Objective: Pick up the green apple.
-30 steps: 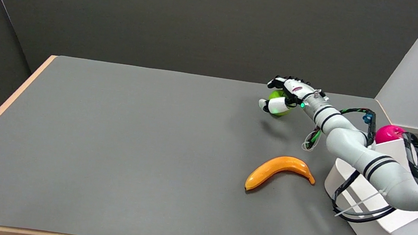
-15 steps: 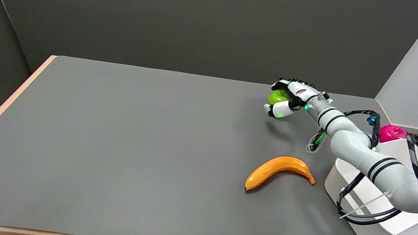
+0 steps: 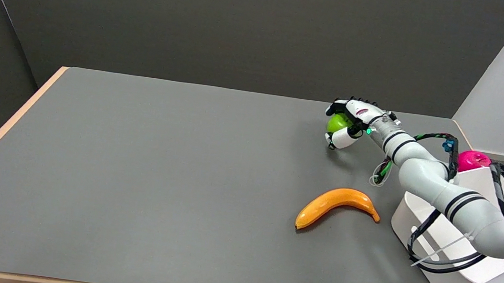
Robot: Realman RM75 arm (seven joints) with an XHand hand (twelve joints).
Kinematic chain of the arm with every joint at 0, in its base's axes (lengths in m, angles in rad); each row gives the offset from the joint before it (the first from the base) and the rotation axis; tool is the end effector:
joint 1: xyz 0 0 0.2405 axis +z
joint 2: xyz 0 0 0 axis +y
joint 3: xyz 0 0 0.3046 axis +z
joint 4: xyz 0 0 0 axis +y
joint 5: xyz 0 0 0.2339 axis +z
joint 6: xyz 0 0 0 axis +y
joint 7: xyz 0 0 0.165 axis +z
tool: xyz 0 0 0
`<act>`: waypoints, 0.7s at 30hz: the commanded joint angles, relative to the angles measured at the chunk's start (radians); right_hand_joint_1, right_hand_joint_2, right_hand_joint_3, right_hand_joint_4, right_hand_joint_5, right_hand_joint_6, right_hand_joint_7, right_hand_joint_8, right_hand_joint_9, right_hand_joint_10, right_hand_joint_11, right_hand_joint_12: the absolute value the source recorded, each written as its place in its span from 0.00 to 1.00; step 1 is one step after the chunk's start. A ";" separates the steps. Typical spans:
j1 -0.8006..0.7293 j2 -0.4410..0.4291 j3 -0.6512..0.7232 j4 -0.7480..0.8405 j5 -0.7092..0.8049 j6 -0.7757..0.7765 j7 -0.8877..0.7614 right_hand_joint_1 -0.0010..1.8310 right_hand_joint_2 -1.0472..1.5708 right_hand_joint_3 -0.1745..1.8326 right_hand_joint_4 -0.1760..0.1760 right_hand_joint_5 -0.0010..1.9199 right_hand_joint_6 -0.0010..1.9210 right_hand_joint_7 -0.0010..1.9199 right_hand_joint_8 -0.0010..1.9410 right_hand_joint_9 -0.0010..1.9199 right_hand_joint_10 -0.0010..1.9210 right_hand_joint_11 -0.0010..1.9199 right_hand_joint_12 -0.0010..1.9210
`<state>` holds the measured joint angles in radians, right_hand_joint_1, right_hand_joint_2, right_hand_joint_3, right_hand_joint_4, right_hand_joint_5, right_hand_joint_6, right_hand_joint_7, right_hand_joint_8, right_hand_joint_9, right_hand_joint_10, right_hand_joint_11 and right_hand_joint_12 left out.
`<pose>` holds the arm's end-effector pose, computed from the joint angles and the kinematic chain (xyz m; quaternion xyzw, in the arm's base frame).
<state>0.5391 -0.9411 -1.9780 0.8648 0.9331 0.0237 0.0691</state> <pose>-0.3047 -0.5101 0.4759 0.6341 -0.1620 0.0189 0.7559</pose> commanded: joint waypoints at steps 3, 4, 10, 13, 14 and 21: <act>-0.016 -0.006 -0.015 0.020 -0.007 0.039 -0.059 0.69 0.80 0.30 0.66 0.25 0.60 0.38 0.67 0.35 0.66 0.40 1.00; -0.017 -0.006 -0.015 0.022 -0.007 0.041 -0.059 0.70 0.83 0.22 0.55 0.26 0.67 0.40 0.72 0.37 0.67 0.41 1.00; -0.034 -0.002 -0.008 0.052 -0.007 0.061 -0.059 0.73 0.85 0.15 0.01 0.30 0.82 0.44 0.67 0.36 0.75 0.42 1.00; -0.042 0.008 -0.006 0.085 -0.007 0.077 -0.059 0.73 0.84 0.17 0.04 0.30 0.82 0.45 0.66 0.37 0.75 0.42 1.00; -0.044 0.014 -0.006 0.105 -0.007 0.084 -0.059 0.73 0.84 0.18 0.05 0.30 0.82 0.44 0.66 0.37 0.75 0.42 1.00; -0.095 0.064 0.037 0.307 -0.007 0.187 -0.059 0.73 0.83 0.22 0.07 0.30 0.83 0.44 0.68 0.36 0.76 0.43 1.00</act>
<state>0.5108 -0.9374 -1.9859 0.9250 0.9274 0.0776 0.0216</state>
